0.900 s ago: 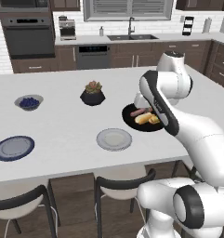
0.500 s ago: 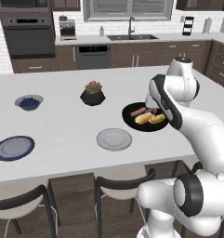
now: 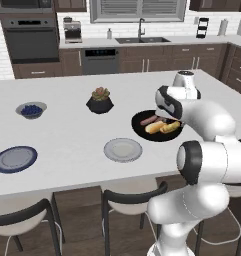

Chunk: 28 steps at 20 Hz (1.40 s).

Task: Place one bun and one sausage from the bowl on each plate.

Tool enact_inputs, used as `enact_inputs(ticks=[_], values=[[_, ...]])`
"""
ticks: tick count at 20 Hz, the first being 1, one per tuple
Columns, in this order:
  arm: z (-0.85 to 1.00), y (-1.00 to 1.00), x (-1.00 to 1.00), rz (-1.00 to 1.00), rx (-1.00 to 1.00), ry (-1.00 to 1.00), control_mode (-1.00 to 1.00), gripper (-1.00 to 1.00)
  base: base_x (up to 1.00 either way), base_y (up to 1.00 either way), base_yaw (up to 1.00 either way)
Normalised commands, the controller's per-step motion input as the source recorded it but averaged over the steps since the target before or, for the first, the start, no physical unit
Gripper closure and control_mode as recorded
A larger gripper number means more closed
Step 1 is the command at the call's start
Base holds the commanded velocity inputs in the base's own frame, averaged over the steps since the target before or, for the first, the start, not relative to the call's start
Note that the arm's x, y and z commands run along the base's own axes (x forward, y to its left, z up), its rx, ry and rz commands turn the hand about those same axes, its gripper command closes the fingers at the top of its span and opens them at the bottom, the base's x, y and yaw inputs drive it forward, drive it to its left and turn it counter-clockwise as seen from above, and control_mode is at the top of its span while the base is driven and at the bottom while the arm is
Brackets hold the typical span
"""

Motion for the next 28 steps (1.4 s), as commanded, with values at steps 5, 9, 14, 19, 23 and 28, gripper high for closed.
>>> enact_inputs(ticks=[5,9,14,19,23,28], values=[[-0.14,0.16,0.26,-0.01,0.05,0.02,-1.00,-1.00,0.00,0.00,0.00],[-0.39,0.10,0.16,0.00,0.00,0.11,-1.00,-1.00,0.00,0.00,0.00],[-0.35,0.16,0.40,-0.02,0.00,0.00,-1.00,-1.00,0.00,0.00,0.00],[-0.34,0.04,0.44,-0.02,0.00,0.00,-1.00,-1.00,0.00,0.00,0.00],[-0.36,0.00,0.36,-0.01,0.00,0.00,-1.00,-1.00,0.00,0.00,0.00],[-0.23,0.00,0.36,0.00,0.00,0.00,-1.00,-1.00,0.00,0.00,0.00]])
